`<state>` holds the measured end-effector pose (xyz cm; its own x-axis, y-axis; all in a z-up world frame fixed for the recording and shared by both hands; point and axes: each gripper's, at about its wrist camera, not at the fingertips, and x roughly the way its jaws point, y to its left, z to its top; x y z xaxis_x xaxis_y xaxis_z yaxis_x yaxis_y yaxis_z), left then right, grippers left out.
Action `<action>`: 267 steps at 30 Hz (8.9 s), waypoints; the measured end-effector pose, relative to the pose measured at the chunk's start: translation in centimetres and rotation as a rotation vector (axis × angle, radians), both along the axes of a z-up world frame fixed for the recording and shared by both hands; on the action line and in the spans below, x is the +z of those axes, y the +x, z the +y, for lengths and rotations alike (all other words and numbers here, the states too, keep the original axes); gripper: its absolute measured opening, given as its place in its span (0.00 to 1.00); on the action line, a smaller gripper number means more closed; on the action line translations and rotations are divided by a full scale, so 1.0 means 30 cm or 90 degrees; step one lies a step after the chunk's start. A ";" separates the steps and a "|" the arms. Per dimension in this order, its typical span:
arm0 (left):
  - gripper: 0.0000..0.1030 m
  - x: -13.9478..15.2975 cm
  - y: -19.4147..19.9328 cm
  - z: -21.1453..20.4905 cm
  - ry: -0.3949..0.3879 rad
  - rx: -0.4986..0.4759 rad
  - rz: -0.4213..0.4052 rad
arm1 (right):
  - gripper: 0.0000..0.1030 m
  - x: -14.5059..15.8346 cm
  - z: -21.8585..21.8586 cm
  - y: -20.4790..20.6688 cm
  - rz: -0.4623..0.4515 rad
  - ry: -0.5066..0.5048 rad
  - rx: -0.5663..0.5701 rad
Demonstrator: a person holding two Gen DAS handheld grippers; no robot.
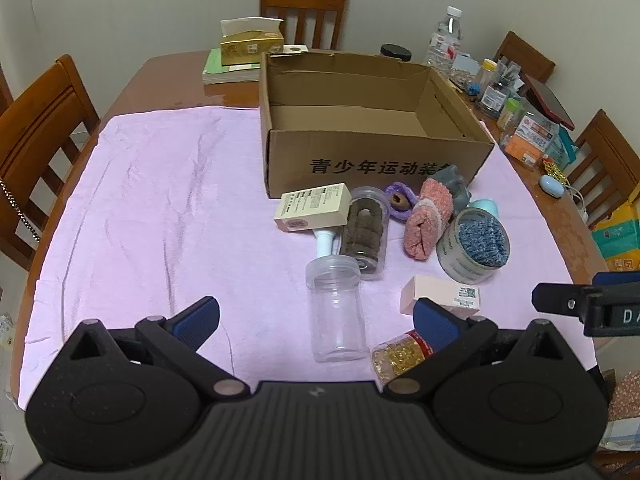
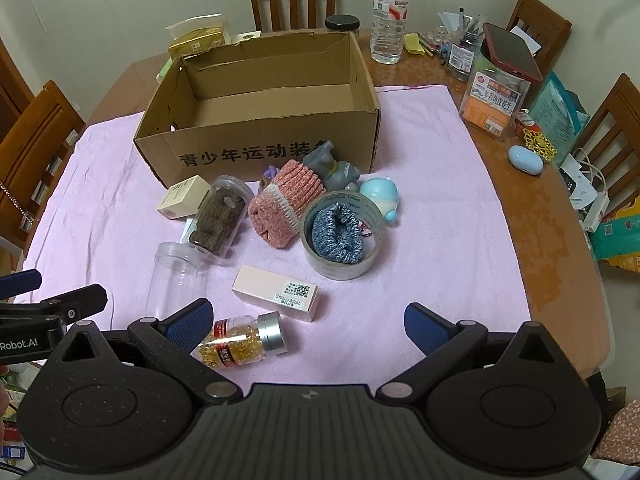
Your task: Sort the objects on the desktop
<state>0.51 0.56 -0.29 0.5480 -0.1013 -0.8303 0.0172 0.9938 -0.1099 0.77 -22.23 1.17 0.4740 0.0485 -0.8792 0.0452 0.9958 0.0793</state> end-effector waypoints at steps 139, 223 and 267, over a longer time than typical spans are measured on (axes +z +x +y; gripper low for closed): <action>0.50 -0.088 0.240 -0.096 0.030 -0.204 0.000 | 0.94 -0.064 -0.023 0.219 -0.095 -0.063 0.317; 0.90 -0.042 0.508 -0.035 0.056 -0.158 -0.062 | 1.00 -0.063 -0.001 0.733 -0.136 -0.056 0.305; 0.91 -0.226 0.151 -0.267 0.017 -0.209 0.011 | 1.00 -0.176 -0.130 0.190 -0.072 -0.061 0.238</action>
